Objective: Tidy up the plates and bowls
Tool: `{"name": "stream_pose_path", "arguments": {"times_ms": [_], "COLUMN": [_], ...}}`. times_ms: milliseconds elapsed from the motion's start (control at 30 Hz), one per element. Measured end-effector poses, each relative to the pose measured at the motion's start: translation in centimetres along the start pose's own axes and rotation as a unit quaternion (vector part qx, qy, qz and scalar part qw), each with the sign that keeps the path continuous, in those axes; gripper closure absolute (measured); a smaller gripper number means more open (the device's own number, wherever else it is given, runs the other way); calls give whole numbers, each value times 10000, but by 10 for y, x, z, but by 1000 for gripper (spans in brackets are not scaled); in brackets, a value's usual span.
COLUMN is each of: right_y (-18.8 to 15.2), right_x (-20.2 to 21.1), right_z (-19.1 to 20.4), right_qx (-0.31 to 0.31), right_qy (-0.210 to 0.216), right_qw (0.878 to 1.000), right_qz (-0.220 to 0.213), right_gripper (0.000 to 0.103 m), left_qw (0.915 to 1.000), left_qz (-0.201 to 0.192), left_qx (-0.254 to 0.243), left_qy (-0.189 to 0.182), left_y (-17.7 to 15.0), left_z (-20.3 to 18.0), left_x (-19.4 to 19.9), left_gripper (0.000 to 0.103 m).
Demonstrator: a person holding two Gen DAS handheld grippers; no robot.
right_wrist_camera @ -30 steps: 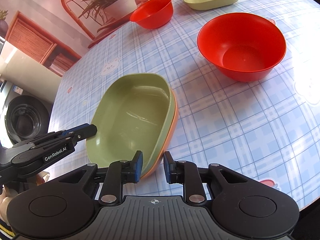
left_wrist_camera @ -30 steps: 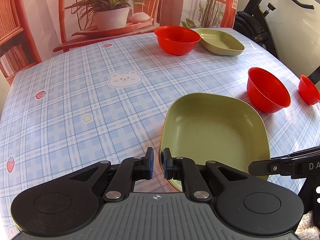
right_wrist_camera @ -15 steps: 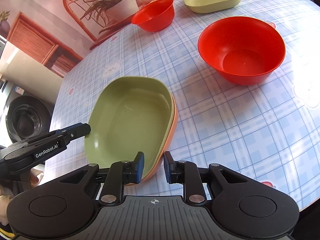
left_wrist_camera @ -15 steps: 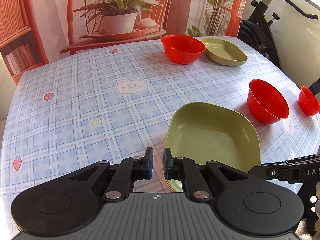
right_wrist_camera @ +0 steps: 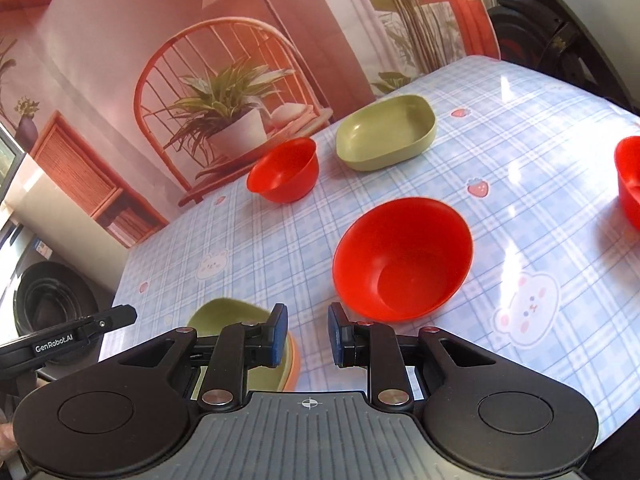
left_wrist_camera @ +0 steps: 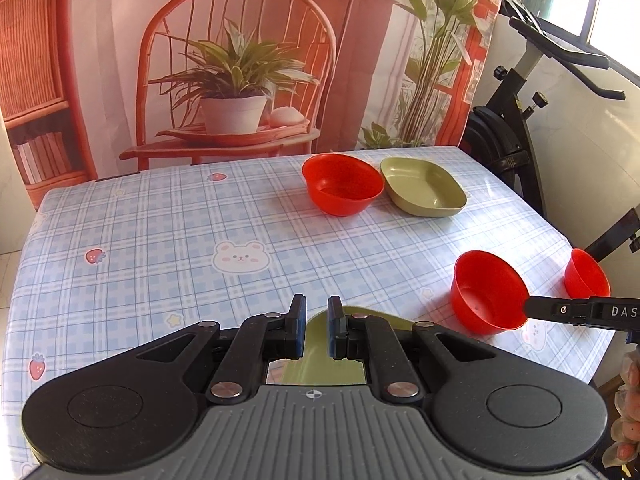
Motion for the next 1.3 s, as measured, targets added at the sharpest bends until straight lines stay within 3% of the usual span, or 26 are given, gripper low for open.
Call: {"name": "stream_pose_path", "arguments": {"times_ms": [167, 267, 367, 500, 633, 700, 767, 900, 1033, 1200, 1300], "right_y": [48, 71, 90, 101, 108, 113, 117, 129, 143, 152, 152], "right_x": [26, 37, 42, 32, 8, -10, -31, -71, -115, -165, -186], "right_z": [-29, -45, -65, -86, -103, -111, -116, -124, -135, -150, -153], "right_qx": [205, 323, 351, 486, 592, 597, 643, 631, 607, 368, 338], "right_qy": [-236, -394, -488, -649, -781, -775, -750, -666, -545, -566, -552], "right_qw": [9964, 9923, 9894, 9865, 9860, 9875, 9886, 9915, 9945, 9968, 9975], "right_qz": [-785, -1131, -1323, -1424, -1350, -1237, -1135, -925, -653, -424, -274], "right_gripper": [81, 81, 81, 80, 80, 79, 76, 76, 76, 71, 71], "left_qw": [9985, 9971, 9958, 9963, 9981, 9988, 9988, 9998, 9990, 9996, 9992], "left_qz": [-440, -583, -689, -567, -421, -386, -330, -66, 93, 235, 320], "left_qx": [-147, -225, -300, -328, -248, 10, 206, -173, -434, -125, -208], "left_qy": [-297, -442, -524, -560, -380, -286, -306, 28, 108, 71, 100], "left_y": [31, 45, 55, 64, 73, 78, 84, 95, 107, 100, 92], "left_z": [-42, -66, -91, -114, -123, -120, -119, -125, -125, -114, -111], "left_x": [-2, -9, -24, -55, -99, -122, -144, -193, -231, -255, -262], "left_gripper": [91, 80, 72, 71, 70, 59, 58, 58, 58, 58, 58]}}
Point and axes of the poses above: each gripper's, at about its wrist camera, not at the fingertips, and x roughly against the way its jaws point, z to its left, y to its top, the point moved 3 cm from there along -x, roughly the way its jaws point, and after that the axes turned 6 degrees about -z, right-handed, at the moved point
